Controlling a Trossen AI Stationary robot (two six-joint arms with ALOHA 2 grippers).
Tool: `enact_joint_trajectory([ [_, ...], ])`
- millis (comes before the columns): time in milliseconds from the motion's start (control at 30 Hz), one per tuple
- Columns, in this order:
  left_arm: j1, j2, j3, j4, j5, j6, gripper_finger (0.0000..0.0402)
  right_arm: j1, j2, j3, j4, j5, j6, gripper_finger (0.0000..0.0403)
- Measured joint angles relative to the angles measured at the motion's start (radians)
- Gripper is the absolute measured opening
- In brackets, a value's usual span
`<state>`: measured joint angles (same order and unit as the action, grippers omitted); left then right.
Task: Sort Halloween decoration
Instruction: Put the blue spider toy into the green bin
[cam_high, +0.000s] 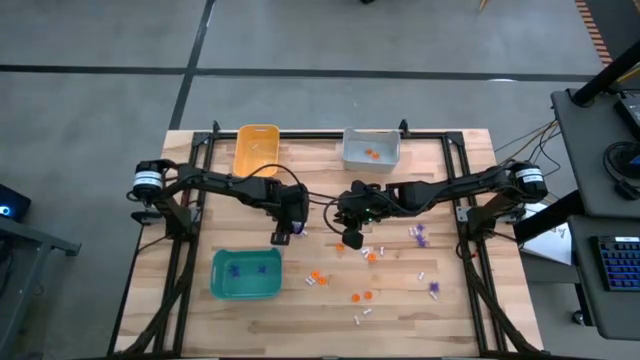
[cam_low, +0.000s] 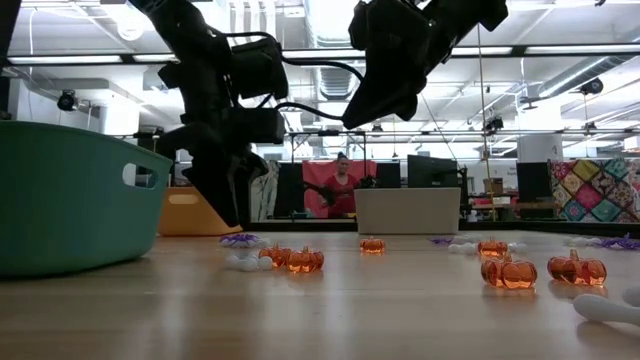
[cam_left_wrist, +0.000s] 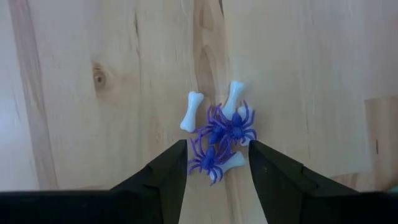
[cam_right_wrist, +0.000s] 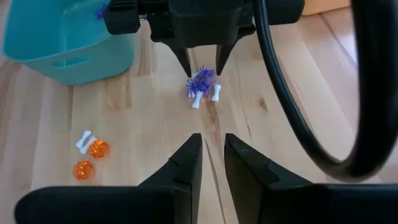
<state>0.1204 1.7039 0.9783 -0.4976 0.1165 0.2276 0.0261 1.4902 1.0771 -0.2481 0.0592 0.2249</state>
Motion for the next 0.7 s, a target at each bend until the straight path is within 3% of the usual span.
enact_joint_trajectory([
  [700,0.029,0.000,-0.060,0.056,-0.014,0.005,0.0146,0.000,0.000,0.000,0.002,0.005,0.003,0.0059],
])
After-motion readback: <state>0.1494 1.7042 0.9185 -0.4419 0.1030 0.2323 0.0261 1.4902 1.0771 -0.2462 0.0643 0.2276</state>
